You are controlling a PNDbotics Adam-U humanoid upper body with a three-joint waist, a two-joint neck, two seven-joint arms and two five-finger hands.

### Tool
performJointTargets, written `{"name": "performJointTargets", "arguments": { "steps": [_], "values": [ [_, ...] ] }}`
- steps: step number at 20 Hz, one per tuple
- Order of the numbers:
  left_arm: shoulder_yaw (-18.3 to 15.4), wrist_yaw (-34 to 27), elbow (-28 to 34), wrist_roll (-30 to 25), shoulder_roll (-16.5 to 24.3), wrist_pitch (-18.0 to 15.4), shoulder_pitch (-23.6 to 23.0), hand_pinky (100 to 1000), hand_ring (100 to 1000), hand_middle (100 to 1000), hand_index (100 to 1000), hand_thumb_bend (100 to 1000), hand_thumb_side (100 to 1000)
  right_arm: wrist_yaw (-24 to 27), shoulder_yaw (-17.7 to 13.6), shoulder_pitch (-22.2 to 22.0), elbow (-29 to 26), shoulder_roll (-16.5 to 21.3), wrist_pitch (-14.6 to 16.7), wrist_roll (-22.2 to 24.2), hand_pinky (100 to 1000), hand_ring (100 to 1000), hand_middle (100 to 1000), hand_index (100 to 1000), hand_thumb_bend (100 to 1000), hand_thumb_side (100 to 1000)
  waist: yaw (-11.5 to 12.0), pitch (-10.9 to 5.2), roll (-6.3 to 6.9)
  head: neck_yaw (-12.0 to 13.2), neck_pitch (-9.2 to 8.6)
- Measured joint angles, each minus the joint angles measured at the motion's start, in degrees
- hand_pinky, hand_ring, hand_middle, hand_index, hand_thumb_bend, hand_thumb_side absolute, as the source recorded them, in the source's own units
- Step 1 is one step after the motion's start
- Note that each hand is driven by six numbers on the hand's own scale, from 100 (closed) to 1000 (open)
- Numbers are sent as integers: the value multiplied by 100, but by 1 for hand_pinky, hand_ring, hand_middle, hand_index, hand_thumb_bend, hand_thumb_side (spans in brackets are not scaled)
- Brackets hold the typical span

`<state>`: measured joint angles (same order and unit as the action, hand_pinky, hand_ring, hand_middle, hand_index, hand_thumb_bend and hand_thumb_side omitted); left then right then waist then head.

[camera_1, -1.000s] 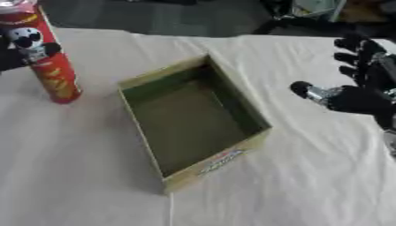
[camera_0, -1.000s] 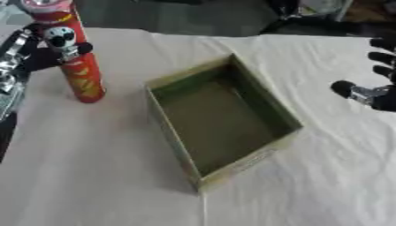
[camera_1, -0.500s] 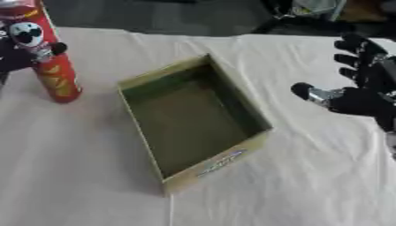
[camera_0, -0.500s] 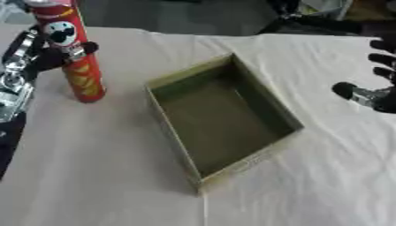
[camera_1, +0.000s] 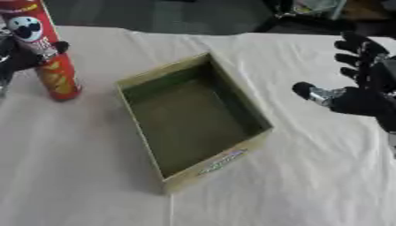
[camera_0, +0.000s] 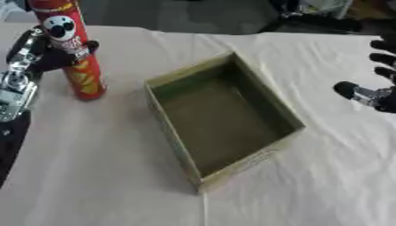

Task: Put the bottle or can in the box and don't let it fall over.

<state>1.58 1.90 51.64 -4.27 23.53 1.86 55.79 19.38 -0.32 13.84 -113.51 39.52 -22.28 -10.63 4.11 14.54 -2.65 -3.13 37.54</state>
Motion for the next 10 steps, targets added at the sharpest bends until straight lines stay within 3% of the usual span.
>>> {"name": "performJointTargets", "arguments": {
  "steps": [1,2,10],
  "values": [
    [0,-1,0,3,0,10,1,788,933,822,755,535,187,4,0,0,0,0,-1,-1,985,968,936,986,641,100,0,0,0,0,0],
    [0,-2,0,8,-1,19,2,774,846,759,697,416,163,5,0,0,0,0,-2,-2,986,967,932,984,640,100,0,0,0,0,0],
    [4,136,-2,167,-45,169,27,773,740,624,550,199,169,58,0,4,0,0,-4,-4,989,962,927,982,639,100,-4,-1,-1,1,0]
  ]
}}
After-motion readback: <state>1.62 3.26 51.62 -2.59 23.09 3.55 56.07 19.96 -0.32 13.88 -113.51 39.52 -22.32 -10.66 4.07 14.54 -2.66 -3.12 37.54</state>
